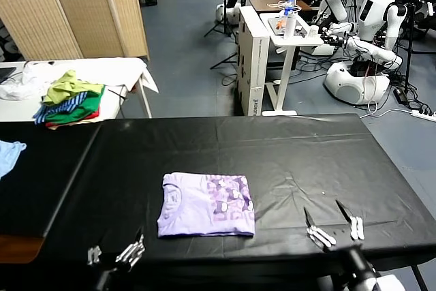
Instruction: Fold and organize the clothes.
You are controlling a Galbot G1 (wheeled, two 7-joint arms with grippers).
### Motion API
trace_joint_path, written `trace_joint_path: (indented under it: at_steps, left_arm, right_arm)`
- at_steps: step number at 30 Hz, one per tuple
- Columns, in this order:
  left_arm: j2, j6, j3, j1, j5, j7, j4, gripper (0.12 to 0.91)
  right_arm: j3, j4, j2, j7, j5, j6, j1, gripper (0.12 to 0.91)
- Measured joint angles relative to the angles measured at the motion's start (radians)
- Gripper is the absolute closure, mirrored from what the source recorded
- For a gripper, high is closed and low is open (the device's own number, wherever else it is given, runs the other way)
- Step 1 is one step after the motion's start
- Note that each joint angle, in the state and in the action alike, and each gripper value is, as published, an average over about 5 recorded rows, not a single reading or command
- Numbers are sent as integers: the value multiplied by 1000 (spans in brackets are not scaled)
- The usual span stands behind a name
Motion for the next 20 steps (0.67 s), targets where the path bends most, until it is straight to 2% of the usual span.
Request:
trace_joint_path:
  at_steps: [7, 20]
  left_arm:
    - [9, 23, -10, 41, 4, -10, -32, 123]
    - [5, 32, -10, 59, 9, -8, -44, 123]
  right_arm:
    - [15, 7, 15, 13, -4, 28, -109, 118]
    - [19, 9, 19, 16, -6, 37, -144, 118]
